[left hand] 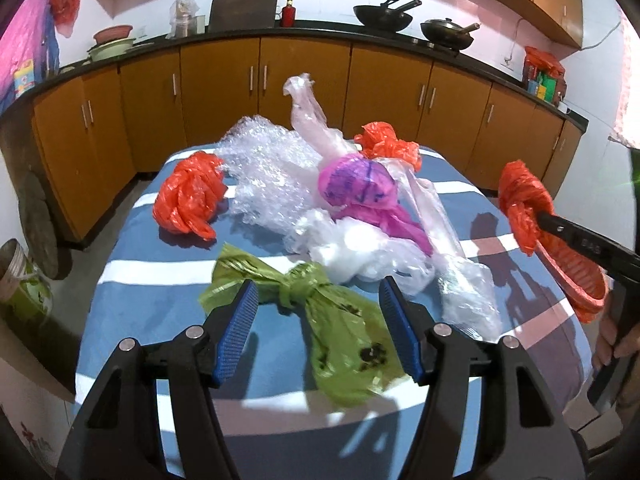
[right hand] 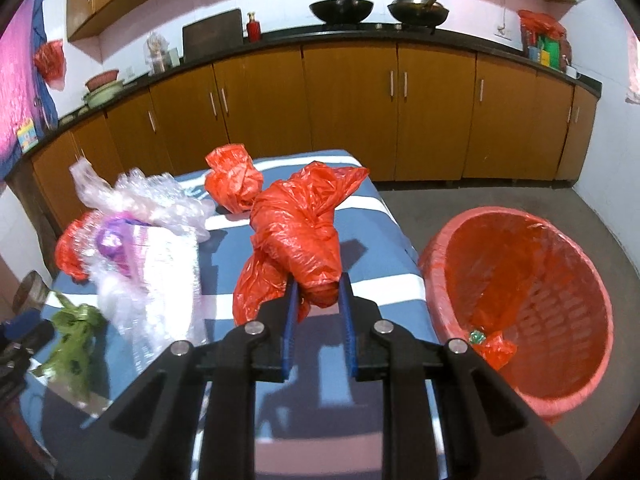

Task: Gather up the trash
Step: 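Close the left tool on the olive-green bag and lift it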

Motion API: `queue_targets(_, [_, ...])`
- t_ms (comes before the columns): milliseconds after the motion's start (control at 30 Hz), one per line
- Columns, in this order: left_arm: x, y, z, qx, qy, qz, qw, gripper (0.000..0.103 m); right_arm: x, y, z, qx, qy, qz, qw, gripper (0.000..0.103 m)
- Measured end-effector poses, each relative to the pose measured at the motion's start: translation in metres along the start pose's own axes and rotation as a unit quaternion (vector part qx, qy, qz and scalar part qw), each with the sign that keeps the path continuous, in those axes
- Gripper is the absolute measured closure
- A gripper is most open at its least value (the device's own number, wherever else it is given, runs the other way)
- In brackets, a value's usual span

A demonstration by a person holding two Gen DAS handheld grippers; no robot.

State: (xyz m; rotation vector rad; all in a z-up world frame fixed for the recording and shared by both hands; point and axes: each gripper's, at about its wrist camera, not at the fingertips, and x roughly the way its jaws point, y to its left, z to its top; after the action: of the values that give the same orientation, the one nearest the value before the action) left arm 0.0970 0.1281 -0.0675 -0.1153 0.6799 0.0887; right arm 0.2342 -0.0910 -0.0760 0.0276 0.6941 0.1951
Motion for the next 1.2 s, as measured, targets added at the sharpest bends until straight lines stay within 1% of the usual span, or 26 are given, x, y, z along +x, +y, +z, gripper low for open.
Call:
queue_targets(233, [0.008,-0.013,-0.010,-0.015,0.022,0.019,0.9995,0.040,-0.036,-0.009,-0.020,0.021,-0.014,0.012,1.000,0.083])
queue_targets(433, [0.022,-0.012,-0.014,-0.033,0.041,0.036,0.9979,0.040,-0.047,-0.019,-0.031,0.035,-0.014,0.012,0.999,0.083])
queue_targets(500, [0.026,-0.012,-0.014,-0.035,0.047,0.034,0.9977,0.040,-0.047,-0.022,-0.032,0.036,-0.013,0.012,0.999,0.083])
queue_targets(633, [0.041,-0.009,-0.014,-0.052,0.071,0.023,0.9958,0.041,-0.045,-0.022,-0.031,0.036,-0.012,0.014,0.999,0.083])
queue_targets(800, [0.057,-0.011,-0.016,-0.042,0.092,0.029,0.9945,0.063,-0.041,-0.017,-0.032,0.028,-0.011,0.015,0.999,0.083])
queue_targets(833, [0.060,-0.011,-0.016,-0.040,0.095,0.031,0.9942,0.066,-0.041,-0.017,-0.032,0.027,-0.011,0.015,0.999,0.083])
queue_targets(867, [0.062,-0.011,-0.017,-0.038,0.098,0.031,0.9939,0.070,-0.040,-0.017,-0.032,0.025,-0.011,0.015,1.000,0.083])
queue_targets(933, [0.063,-0.010,-0.015,-0.036,0.098,0.027,0.9942,0.079,-0.040,-0.016,-0.032,0.022,-0.011,0.014,1.000,0.083])
queue_targets(1000, [0.064,-0.009,-0.014,-0.034,0.098,0.023,0.9943,0.091,-0.040,-0.016,-0.031,0.022,-0.011,0.014,1.000,0.083])
queue_targets(1200, [0.052,-0.004,-0.010,-0.029,0.085,0.020,0.9958,0.093,-0.041,-0.017,-0.030,0.024,-0.013,0.015,1.000,0.083])
